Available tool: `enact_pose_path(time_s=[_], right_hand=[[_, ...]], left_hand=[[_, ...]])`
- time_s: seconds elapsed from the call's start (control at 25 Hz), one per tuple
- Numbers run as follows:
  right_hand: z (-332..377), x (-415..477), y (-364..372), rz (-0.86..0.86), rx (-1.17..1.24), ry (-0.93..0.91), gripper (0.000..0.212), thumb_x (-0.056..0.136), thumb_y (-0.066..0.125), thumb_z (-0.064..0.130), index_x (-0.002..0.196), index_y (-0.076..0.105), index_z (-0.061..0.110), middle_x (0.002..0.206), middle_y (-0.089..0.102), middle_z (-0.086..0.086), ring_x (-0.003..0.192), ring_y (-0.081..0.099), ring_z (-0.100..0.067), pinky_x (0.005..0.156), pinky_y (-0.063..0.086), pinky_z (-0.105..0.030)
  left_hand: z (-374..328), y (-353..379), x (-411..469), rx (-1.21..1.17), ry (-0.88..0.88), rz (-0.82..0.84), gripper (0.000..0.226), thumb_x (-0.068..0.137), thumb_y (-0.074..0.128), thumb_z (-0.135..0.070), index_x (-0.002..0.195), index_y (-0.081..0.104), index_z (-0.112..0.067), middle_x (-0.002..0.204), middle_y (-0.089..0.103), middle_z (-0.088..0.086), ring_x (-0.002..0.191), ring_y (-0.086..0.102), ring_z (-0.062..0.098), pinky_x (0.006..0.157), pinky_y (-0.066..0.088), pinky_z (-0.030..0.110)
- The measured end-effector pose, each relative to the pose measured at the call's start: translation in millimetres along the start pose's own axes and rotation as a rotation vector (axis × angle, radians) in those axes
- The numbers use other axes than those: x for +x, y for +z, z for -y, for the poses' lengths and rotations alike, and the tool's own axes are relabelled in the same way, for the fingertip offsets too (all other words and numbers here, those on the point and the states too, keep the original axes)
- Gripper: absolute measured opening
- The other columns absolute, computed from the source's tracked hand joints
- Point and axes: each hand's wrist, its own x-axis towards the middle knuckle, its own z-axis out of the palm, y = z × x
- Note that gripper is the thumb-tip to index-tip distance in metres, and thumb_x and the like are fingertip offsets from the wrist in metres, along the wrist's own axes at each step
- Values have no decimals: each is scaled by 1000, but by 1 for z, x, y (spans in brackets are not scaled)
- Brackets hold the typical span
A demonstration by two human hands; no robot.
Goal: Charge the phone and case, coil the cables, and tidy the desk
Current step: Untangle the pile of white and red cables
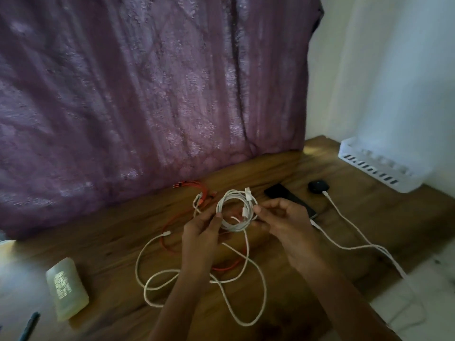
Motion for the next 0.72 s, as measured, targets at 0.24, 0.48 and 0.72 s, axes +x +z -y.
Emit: enact_pose_path(time_s=[0.24, 0.48, 0.72], right_hand=[[27, 68, -98, -163, -22, -76, 3, 81, 67, 1, 82, 64, 2, 76, 69, -10, 66, 69, -13, 58, 55, -18], [56, 145, -240, -351, -322, -146, 12, 80, 71, 13, 85, 69, 3, 83, 71, -9, 78, 68, -21, 73, 56, -31], [84, 220, -365, -527, -397, -117, 13, 74, 75, 4, 85, 68, 5, 86, 72, -16, 74, 70, -24, 70, 58, -31]], left_hand=[[13, 119, 49, -25, -30, 89, 12, 88, 57, -6, 96, 61, -13, 94, 72, 7, 81, 70, 16, 57, 54, 19], [46, 283, 102, 14, -53, 130, 16, 83, 66, -13, 96, 68, -21, 95, 72, 2, 84, 69, 15, 69, 57, 25], [73, 424, 155, 275, -62, 414, 29, 87, 61, -16, 116, 61, -13, 117, 65, 7, 99, 63, 17, 88, 52, 30]])
